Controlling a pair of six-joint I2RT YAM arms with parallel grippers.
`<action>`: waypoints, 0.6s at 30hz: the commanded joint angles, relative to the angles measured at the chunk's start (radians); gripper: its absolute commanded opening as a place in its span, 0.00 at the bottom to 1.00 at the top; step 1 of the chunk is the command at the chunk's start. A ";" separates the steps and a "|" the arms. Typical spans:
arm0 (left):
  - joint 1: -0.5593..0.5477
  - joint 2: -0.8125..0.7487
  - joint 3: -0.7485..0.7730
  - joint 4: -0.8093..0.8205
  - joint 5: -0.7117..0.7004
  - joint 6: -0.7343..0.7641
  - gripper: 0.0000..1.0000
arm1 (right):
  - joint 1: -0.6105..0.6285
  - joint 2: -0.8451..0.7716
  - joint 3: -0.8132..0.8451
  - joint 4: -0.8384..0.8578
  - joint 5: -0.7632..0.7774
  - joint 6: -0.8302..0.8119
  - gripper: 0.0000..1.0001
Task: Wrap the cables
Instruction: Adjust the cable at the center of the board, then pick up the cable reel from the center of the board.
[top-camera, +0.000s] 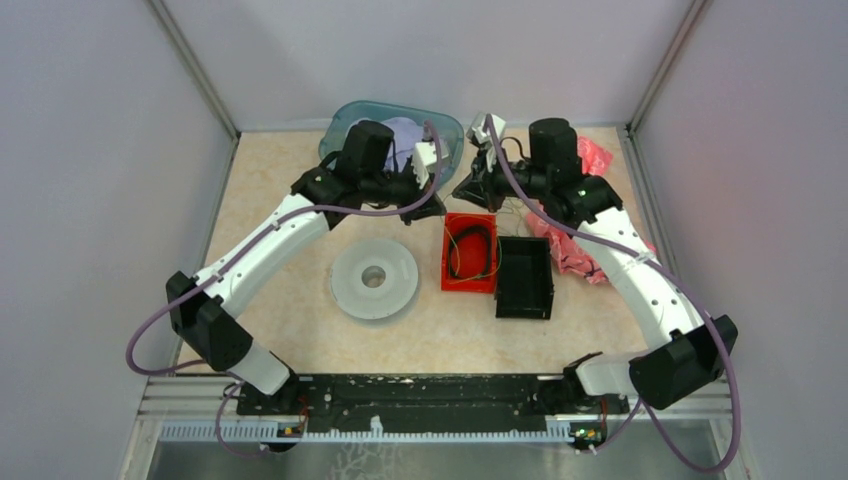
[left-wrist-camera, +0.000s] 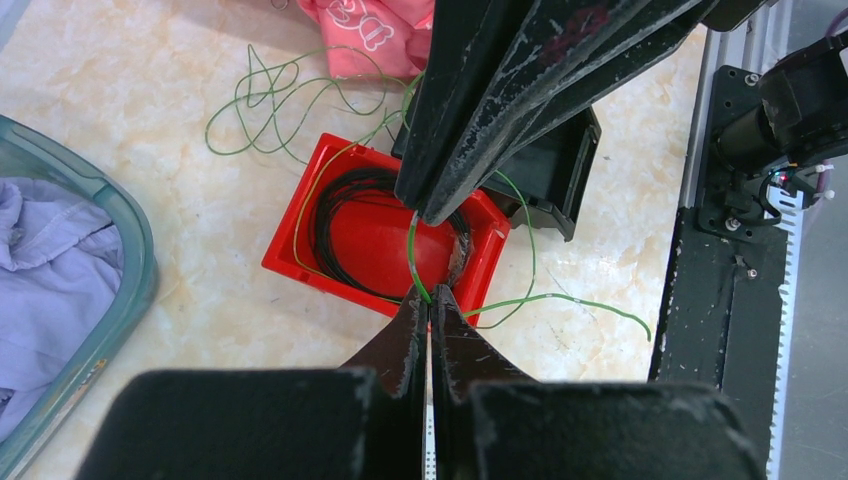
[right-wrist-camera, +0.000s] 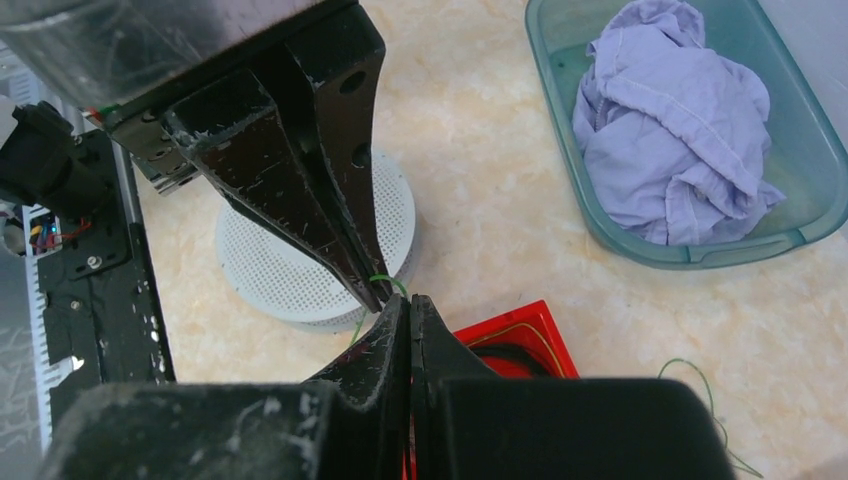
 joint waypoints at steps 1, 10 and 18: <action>-0.003 -0.040 -0.012 0.086 0.013 0.001 0.11 | 0.003 -0.027 -0.002 0.049 -0.044 0.022 0.00; 0.032 -0.142 -0.116 0.115 0.024 0.071 0.71 | -0.092 -0.046 -0.037 0.146 -0.065 0.140 0.00; 0.037 -0.337 -0.353 -0.005 -0.036 0.330 0.99 | -0.132 -0.046 -0.044 0.184 0.057 0.203 0.00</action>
